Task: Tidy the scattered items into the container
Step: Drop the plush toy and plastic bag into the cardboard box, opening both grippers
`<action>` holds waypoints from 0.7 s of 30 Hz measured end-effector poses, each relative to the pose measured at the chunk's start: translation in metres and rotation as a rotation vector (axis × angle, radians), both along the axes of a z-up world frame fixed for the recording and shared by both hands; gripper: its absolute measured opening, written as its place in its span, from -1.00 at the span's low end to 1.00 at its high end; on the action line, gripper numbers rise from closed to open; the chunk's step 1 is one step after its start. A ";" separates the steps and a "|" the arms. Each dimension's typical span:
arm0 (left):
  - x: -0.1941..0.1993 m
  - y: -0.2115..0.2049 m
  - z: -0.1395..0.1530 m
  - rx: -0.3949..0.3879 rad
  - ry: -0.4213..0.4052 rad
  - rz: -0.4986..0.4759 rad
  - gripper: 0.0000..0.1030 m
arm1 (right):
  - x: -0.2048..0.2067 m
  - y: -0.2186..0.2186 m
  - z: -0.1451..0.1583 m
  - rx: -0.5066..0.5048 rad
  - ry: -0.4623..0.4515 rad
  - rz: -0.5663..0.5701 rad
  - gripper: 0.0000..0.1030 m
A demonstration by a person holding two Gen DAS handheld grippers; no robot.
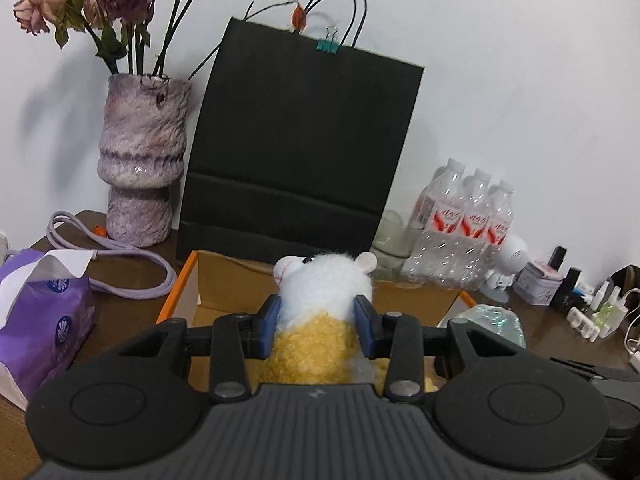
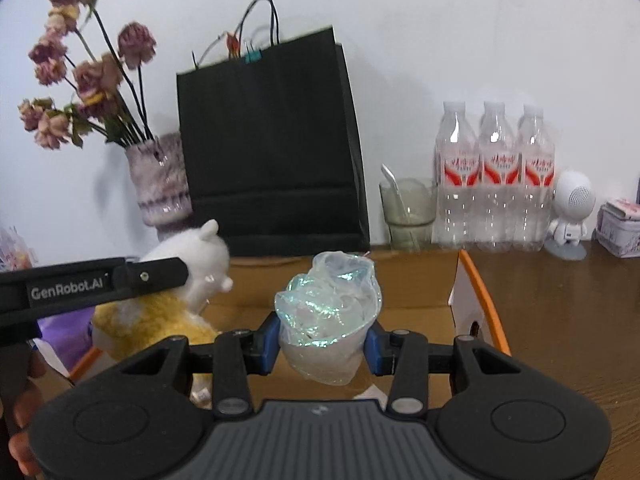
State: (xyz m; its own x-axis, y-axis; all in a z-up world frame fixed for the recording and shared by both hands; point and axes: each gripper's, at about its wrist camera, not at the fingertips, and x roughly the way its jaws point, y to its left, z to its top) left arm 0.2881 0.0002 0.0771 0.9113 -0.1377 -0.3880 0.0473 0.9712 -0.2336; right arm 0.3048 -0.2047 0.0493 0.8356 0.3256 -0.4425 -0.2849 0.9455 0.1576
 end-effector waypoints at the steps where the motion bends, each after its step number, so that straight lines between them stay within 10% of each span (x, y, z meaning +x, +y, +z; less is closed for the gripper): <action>1: 0.002 0.000 -0.001 0.005 0.012 0.001 -0.18 | 0.001 0.000 -0.002 -0.005 0.004 -0.003 -0.19; 3: 0.006 0.000 -0.004 0.021 0.044 0.000 0.31 | 0.004 -0.001 -0.005 -0.012 0.016 -0.008 0.04; 5: 0.007 -0.001 -0.004 0.044 0.062 0.015 1.00 | 0.008 -0.003 -0.008 -0.017 0.047 -0.012 0.74; 6: 0.005 -0.002 -0.004 0.064 0.052 0.033 1.00 | 0.009 -0.004 -0.009 -0.018 0.062 -0.017 0.99; 21: 0.003 -0.006 -0.001 0.104 0.059 0.059 1.00 | 0.010 -0.007 -0.007 -0.051 0.078 -0.047 1.00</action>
